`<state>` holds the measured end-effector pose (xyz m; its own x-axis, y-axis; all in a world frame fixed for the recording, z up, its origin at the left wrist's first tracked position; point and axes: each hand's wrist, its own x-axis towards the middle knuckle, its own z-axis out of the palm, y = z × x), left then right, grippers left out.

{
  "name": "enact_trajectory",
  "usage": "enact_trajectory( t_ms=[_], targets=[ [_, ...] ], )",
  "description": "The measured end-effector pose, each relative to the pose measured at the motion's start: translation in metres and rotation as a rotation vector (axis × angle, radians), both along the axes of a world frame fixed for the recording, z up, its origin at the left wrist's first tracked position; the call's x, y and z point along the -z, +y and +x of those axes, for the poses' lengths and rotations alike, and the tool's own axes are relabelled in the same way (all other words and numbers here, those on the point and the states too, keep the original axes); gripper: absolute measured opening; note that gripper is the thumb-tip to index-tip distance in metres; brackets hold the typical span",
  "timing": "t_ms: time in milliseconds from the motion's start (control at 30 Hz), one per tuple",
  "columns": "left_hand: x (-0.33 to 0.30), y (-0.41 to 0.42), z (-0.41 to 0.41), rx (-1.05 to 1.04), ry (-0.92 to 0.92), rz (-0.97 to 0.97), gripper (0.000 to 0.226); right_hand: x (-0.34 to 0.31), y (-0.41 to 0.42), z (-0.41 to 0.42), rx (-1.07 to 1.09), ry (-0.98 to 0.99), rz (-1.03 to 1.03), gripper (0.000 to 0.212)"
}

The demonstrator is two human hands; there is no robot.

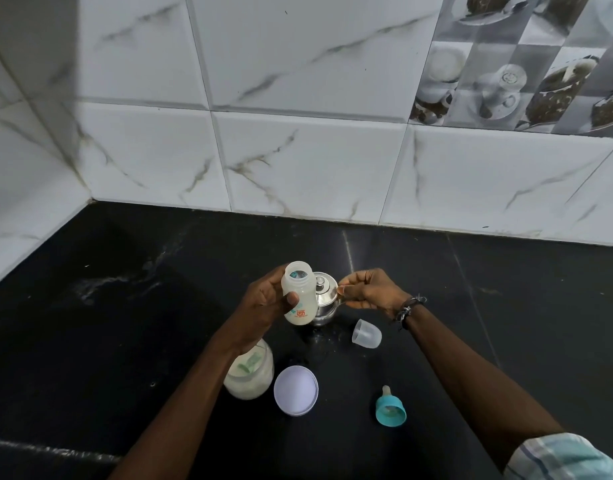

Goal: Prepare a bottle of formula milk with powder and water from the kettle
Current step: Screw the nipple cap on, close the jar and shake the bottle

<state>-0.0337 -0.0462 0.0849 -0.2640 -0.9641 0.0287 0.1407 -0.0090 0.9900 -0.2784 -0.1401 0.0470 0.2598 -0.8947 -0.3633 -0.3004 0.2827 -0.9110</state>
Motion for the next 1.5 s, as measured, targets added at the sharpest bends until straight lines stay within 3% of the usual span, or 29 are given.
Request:
enact_trajectory(
  t_ms=[133, 200, 400, 567, 733, 967, 1133, 1233, 1300, 1400, 1500],
  targets=[
    [0.001, 0.002, -0.004, 0.02, 0.005, -0.001, 0.076, -0.005, 0.004, -0.012, 0.16, 0.269, -0.226, 0.047],
    [0.003, 0.004, -0.006, 0.033, 0.027, 0.007, 0.075, -0.012, 0.014, -0.026, 0.23, 0.423, -0.27, 0.04],
    [0.013, 0.007, -0.015, 0.051, 0.035, 0.019, 0.08, -0.021, 0.068, -0.052, -0.089, 0.901, -0.017, 0.041],
    [0.015, 0.007, -0.023, 0.093, 0.005, 0.022, 0.088, -0.014, 0.104, -0.038, -0.311, 1.053, 0.119, 0.05],
    [0.015, 0.008, -0.028, 0.121, -0.014, 0.021, 0.089, 0.003, 0.115, -0.024, -0.436, 0.978, 0.175, 0.063],
    [0.011, 0.012, -0.029, 0.127, -0.008, 0.031, 0.08, 0.0, 0.119, -0.02, -0.435, 0.779, 0.259, 0.024],
    [0.008, 0.014, -0.028, 0.113, -0.027, 0.01, 0.081, -0.038, 0.099, -0.032, -0.243, 0.71, -0.066, 0.03],
    [0.009, 0.014, -0.027, 0.085, -0.069, 0.0, 0.084, -0.07, 0.091, -0.031, 0.048, 0.316, -0.294, 0.025],
    [0.009, 0.014, -0.027, 0.083, -0.13, -0.012, 0.072, -0.096, 0.093, -0.025, 0.167, 0.041, -0.418, 0.018],
    [0.009, 0.014, -0.031, 0.08, -0.19, -0.045, 0.048, -0.125, 0.1, -0.009, 0.154, -0.115, -0.577, 0.024],
    [0.006, 0.016, -0.034, 0.079, -0.17, -0.06, 0.054, -0.134, 0.106, 0.008, 0.101, -0.134, -0.68, 0.022]
  ],
)
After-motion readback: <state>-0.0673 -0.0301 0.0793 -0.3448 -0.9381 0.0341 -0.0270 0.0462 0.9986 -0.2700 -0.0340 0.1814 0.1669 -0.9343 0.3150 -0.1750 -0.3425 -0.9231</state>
